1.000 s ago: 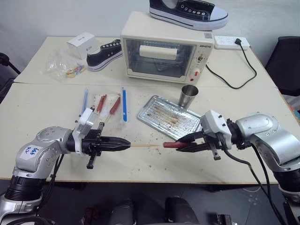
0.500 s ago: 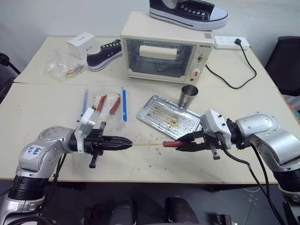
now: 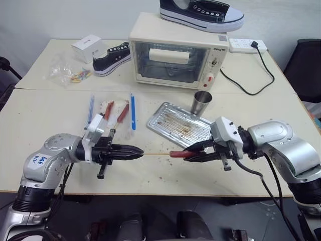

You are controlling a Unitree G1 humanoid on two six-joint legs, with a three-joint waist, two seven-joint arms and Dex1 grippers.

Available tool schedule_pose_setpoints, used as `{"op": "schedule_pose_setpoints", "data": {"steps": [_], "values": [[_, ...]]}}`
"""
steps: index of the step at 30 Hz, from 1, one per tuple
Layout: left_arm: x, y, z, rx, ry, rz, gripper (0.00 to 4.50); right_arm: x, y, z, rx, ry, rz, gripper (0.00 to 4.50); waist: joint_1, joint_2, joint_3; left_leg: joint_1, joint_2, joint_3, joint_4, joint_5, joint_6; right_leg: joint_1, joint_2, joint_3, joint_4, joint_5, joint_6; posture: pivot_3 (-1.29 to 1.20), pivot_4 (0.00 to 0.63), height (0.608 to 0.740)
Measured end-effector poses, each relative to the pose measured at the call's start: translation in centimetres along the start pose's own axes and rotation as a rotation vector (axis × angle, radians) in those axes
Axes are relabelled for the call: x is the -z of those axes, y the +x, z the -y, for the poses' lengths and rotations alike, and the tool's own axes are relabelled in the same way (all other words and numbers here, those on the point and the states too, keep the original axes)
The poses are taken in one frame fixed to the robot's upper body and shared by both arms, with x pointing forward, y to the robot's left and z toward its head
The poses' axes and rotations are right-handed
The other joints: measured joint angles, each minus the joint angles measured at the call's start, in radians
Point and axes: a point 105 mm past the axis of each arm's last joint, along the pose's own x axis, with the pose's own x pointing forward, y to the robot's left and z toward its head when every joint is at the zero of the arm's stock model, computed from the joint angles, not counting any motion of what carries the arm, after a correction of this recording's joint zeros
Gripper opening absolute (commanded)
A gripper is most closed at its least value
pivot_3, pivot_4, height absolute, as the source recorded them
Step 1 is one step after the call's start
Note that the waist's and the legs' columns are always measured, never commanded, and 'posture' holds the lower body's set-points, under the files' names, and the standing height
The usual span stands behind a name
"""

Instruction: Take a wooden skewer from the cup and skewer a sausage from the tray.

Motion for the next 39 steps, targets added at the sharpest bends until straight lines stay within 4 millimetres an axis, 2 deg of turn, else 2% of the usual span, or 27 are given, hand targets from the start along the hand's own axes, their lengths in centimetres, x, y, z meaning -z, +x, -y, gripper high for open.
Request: {"op": "schedule_pose_setpoints", "data": {"steps": [17,24,27,31,36,37,39], "values": [[0.9,2.0,-0.6,0.021,-0.027,0.031,0.00,-0.9,2.8,0.4,-0.059,0.012,-0.025,0.83,-0.001,0.000,0.000,0.000,0.000,0.000,0.001,0.000,0.000,0.000,0.000,0.000,0.001,0.000,0.000,0.00,0.150,0.740],[1.5,2.0,-0.5,0.000,-0.038,0.040,0.00,-0.7,3.0,0.3,-0.048,0.045,-0.040,0.83,-0.001,0.000,0.000,-0.001,0.000,-0.001,0.001,0.000,0.000,0.000,0.000,0.000,0.001,0.000,0.000,0.00,0.150,0.740],[1.6,2.1,-0.3,0.003,-0.031,0.040,0.00,-0.9,3.0,0.1,-0.045,0.056,-0.024,1.40,-0.001,0.000,0.000,-0.001,0.000,0.000,0.001,0.000,0.000,0.000,0.000,0.000,0.001,0.000,0.000,0.00,0.150,0.740],[1.6,1.9,-0.3,-0.010,-0.016,0.045,0.00,-1.7,2.2,-0.1,-0.038,0.039,0.000,2.67,-0.001,0.000,0.000,-0.001,0.000,-0.001,0.001,0.000,0.000,0.000,0.000,0.000,0.001,0.000,0.000,0.00,0.150,0.740],[2.1,0.7,-0.3,-0.093,-0.014,0.068,0.00,-2.4,-0.4,0.2,0.026,0.009,0.020,4.34,0.000,0.000,0.000,-0.001,0.000,-0.001,0.001,0.000,0.001,0.000,-0.001,0.000,0.001,0.000,0.000,0.00,0.150,0.740],[2.3,0.4,-0.3,-0.111,-0.017,0.071,0.00,-2.6,-1.0,0.1,0.041,0.006,0.030,4.48,0.000,0.000,0.000,-0.001,0.000,-0.001,0.001,0.000,0.001,0.000,-0.001,0.000,0.001,0.000,0.000,0.00,0.150,0.740],[2.5,-0.4,-0.3,-0.174,-0.019,0.087,0.00,-2.8,-2.3,-0.1,0.099,0.014,0.080,4.48,0.000,0.000,0.000,-0.001,0.001,-0.001,0.001,-0.001,0.001,0.001,-0.002,0.000,0.000,0.000,0.000,0.00,0.150,0.740]]}}
